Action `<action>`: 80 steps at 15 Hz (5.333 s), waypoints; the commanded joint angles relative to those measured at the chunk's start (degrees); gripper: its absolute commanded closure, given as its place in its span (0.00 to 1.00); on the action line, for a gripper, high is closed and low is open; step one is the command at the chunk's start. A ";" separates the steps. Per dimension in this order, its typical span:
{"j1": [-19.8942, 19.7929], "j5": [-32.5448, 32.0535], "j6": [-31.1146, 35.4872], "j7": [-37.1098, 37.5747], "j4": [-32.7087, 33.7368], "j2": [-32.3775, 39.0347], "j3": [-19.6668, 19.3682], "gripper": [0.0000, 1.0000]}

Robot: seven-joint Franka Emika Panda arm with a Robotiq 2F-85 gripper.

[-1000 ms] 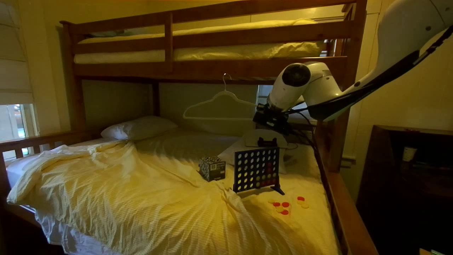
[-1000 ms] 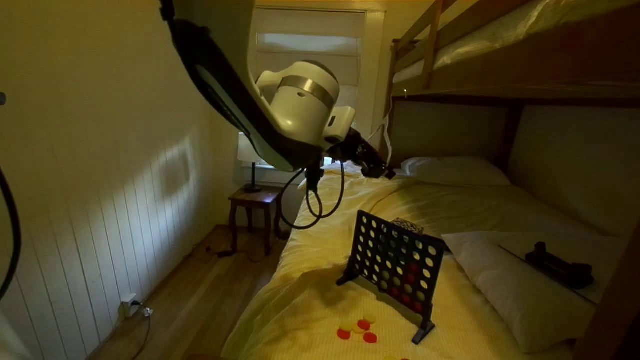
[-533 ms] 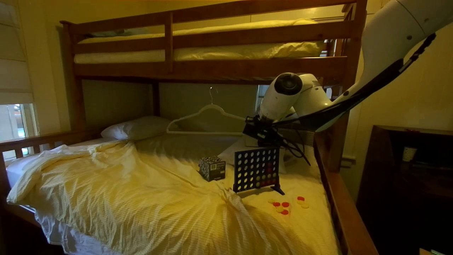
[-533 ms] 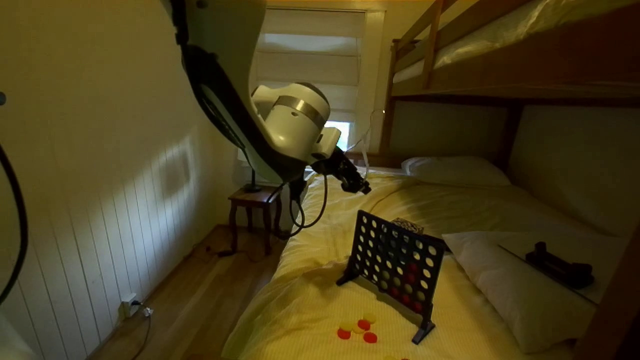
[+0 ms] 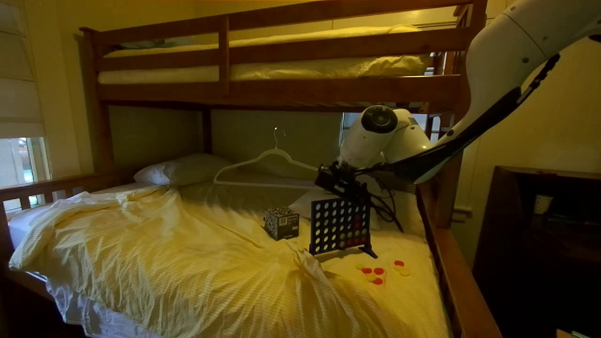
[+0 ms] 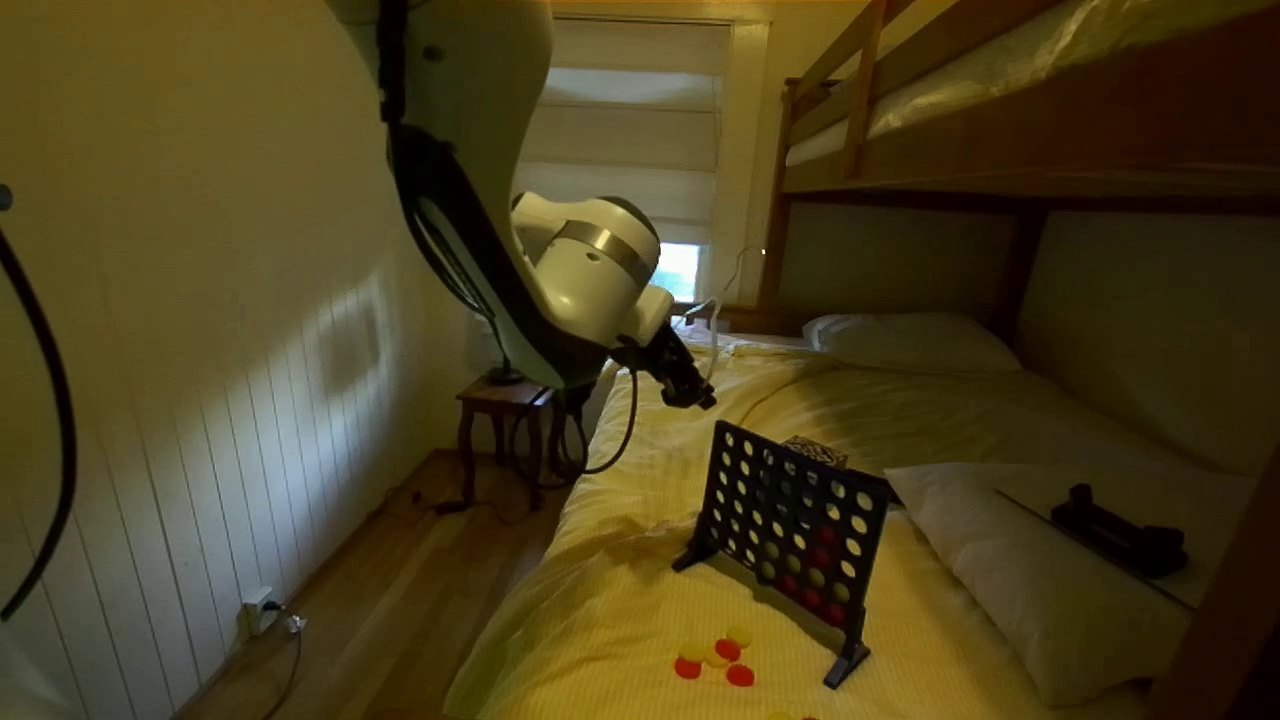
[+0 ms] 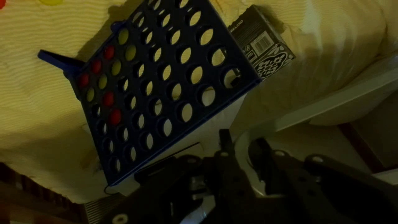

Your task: Pick up the hang wire and put it on the black object

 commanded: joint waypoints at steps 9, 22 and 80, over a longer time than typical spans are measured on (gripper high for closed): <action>-0.97 6.27 6.24 5.23 -1.44 5.61 -0.20 0.95; -0.06 9.45 3.46 1.64 -2.82 7.62 0.96 0.95; 14.29 31.83 15.76 19.48 -9.69 7.32 -8.88 0.95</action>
